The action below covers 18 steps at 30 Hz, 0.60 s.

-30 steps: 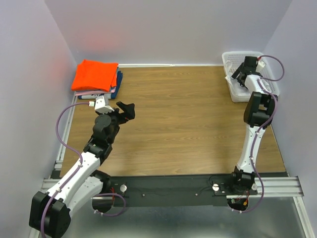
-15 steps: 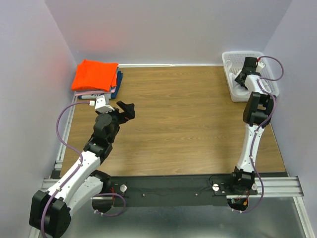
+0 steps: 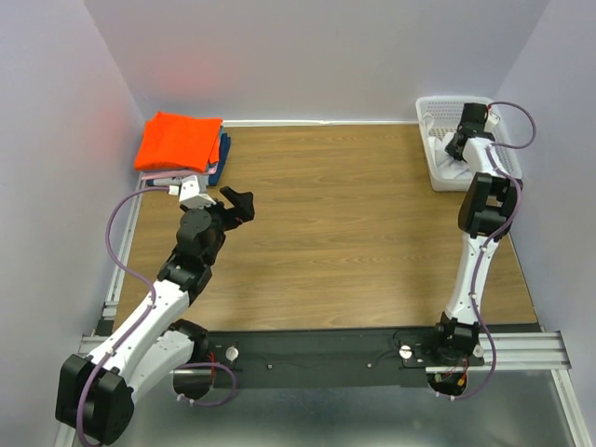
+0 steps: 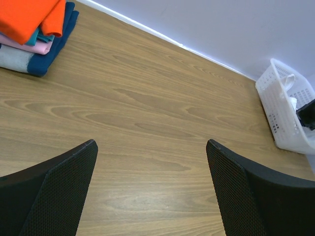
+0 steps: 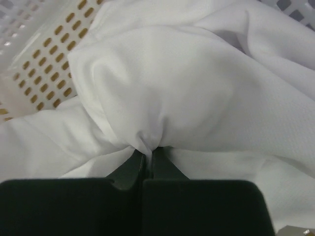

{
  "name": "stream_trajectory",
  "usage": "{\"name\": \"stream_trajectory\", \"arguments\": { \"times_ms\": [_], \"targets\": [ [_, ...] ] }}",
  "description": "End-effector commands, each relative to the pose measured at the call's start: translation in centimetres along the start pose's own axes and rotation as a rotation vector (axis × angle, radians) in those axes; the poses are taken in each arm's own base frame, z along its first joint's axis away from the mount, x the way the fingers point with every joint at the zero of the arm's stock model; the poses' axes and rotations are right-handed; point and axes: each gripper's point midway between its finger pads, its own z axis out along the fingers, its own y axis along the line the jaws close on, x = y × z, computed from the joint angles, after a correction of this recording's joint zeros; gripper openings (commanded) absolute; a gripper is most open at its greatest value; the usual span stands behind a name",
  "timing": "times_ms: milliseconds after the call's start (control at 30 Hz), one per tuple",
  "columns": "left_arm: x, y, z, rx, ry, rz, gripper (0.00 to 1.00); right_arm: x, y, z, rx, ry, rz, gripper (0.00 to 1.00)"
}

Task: Fold and stack the t-shirts
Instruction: Grab the tshirt from the pile

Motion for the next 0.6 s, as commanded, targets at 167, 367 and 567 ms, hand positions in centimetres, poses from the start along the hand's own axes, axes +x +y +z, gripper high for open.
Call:
{"name": "stream_trajectory", "arguments": {
  "times_ms": [167, 367, 567],
  "targets": [
    [-1.4, -1.2, 0.2, 0.01, 0.003, 0.011, 0.98, -12.6, 5.4, -14.4, -0.29, -0.223, 0.093, 0.01],
    [-1.9, -1.5, 0.1, 0.012, -0.003, 0.005, 0.98, -18.2, 6.6, -25.2, -0.452, -0.375, 0.063, 0.01],
    [-3.1, -2.2, -0.2, 0.019, -0.014, -0.013, 0.98, -19.8, 9.2, -36.8, -0.744, -0.437, 0.008, 0.01]
  ]
}}
